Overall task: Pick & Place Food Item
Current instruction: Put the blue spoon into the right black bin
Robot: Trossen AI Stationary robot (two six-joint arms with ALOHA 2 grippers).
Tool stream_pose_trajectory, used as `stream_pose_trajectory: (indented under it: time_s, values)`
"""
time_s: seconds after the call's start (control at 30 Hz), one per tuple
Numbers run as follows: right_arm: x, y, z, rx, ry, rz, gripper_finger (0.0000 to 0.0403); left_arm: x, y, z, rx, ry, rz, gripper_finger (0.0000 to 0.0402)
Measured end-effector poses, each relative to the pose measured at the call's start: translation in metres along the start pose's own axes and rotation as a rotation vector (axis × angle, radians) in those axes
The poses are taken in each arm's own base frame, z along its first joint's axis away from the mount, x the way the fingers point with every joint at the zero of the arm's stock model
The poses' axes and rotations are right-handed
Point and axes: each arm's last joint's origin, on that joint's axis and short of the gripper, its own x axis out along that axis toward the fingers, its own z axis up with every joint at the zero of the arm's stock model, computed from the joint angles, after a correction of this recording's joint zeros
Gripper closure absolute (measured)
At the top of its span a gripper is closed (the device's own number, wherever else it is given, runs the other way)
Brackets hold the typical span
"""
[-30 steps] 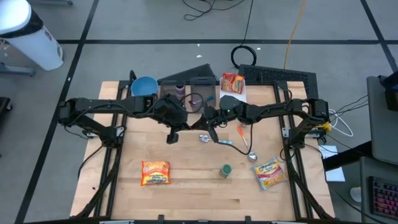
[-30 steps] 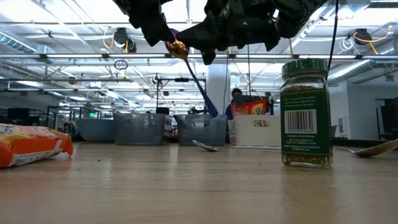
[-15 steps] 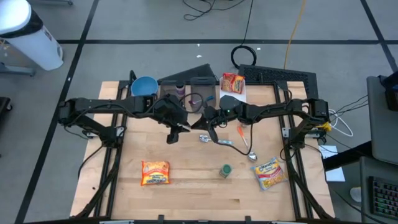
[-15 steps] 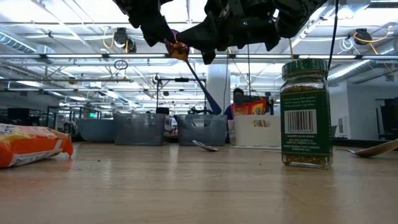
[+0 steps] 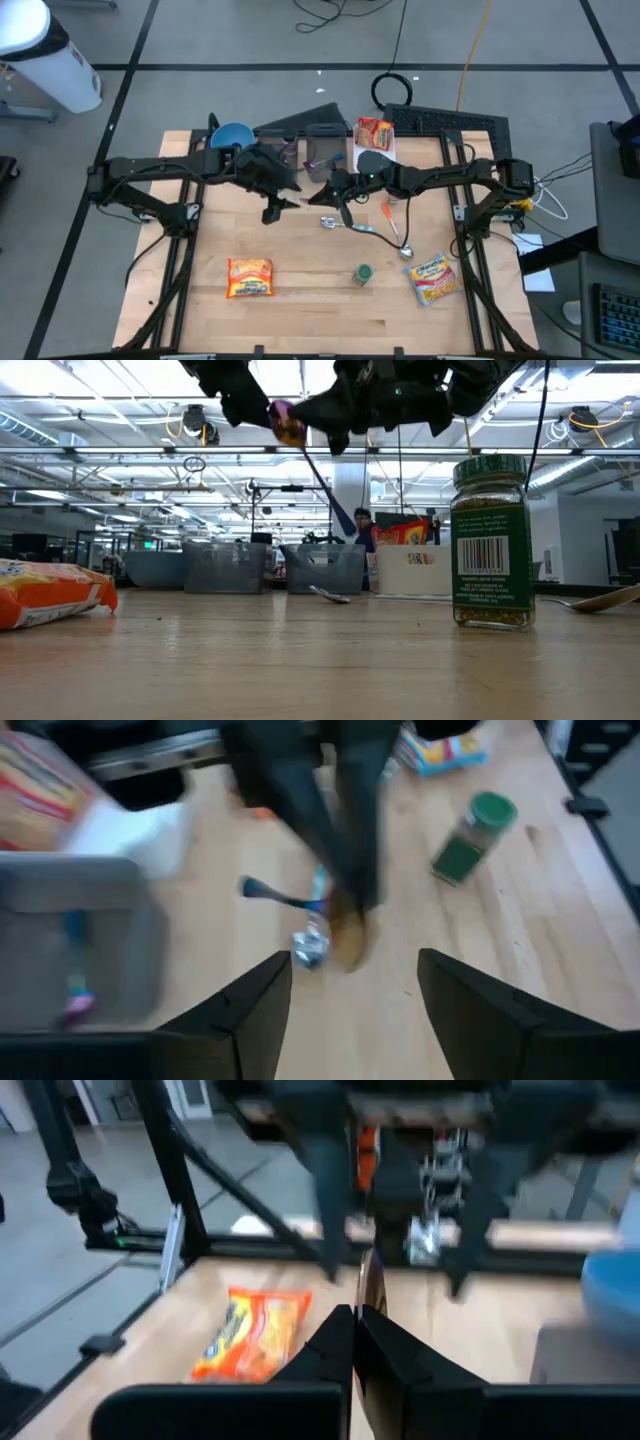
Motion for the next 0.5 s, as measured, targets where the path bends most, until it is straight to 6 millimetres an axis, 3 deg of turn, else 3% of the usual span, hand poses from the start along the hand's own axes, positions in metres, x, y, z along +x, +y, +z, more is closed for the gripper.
stream_pose_trajectory:
  time_s: [0.3,0.5]
  values:
    - [-0.012,0.01,0.022,-0.151,-0.058,-0.068,0.0403,-0.042,0.008,-0.003,0.003,-0.093,0.068,0.0167]
    - [-0.014,0.004,0.027,-0.211,-0.107,-0.136,0.0403,-0.048,0.008,-0.018,0.004,-0.179,0.022,0.0167]
